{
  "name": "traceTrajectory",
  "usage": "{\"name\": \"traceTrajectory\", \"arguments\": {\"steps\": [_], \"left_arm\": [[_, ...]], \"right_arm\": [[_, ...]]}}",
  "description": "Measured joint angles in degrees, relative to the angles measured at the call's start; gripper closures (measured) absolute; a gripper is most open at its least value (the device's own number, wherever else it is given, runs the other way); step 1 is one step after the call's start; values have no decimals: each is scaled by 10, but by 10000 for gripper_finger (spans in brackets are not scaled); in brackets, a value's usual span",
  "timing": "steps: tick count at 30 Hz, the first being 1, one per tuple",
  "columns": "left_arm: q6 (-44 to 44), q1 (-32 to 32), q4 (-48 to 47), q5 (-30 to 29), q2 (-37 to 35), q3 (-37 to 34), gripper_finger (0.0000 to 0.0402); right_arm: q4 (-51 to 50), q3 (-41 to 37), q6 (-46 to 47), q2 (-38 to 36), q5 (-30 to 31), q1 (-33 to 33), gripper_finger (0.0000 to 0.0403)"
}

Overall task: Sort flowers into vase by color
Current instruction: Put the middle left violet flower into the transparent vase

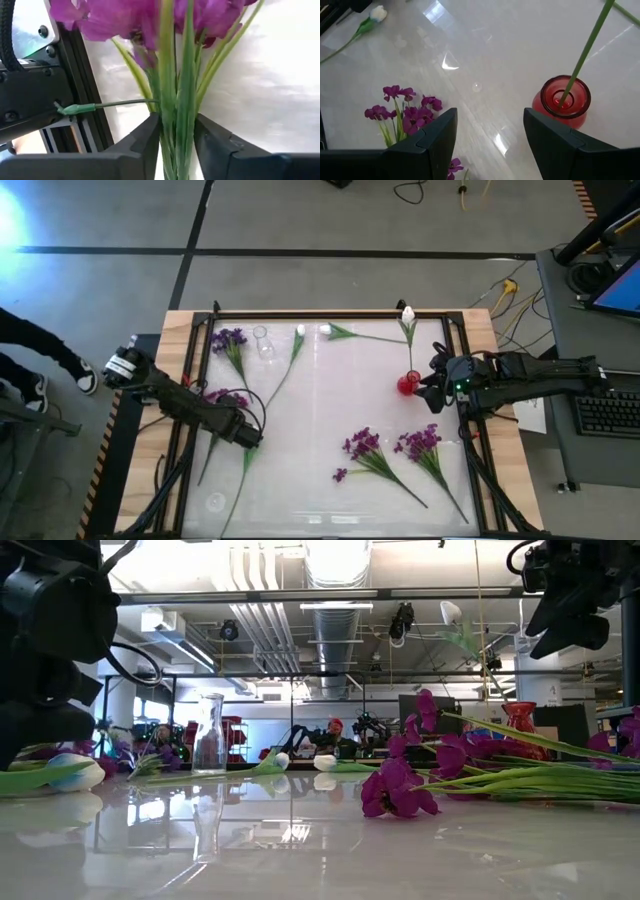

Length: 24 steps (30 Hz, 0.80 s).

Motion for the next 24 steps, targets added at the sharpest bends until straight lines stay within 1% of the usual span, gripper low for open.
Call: {"name": "traceTrajectory", "arguments": {"steps": [5,10,12,14,18,24], "left_arm": [[17,0,0,-1,0,0,344],[32,0,-2,-1,-7,1,389],[40,0,-5,-1,-13,5,398],[52,0,-5,-3,-22,13,397],[69,-1,-9,-38,-42,34,401],[120,-2,-15,-129,-75,90,401]], "right_arm": [[0,0,-4,0,0,0,184],[0,0,-4,0,0,0,184],[0,0,-4,0,0,0,184],[0,0,-5,0,0,0,184],[0,0,-9,0,0,0,184],[0,0,-13,0,1,0,184]]}}
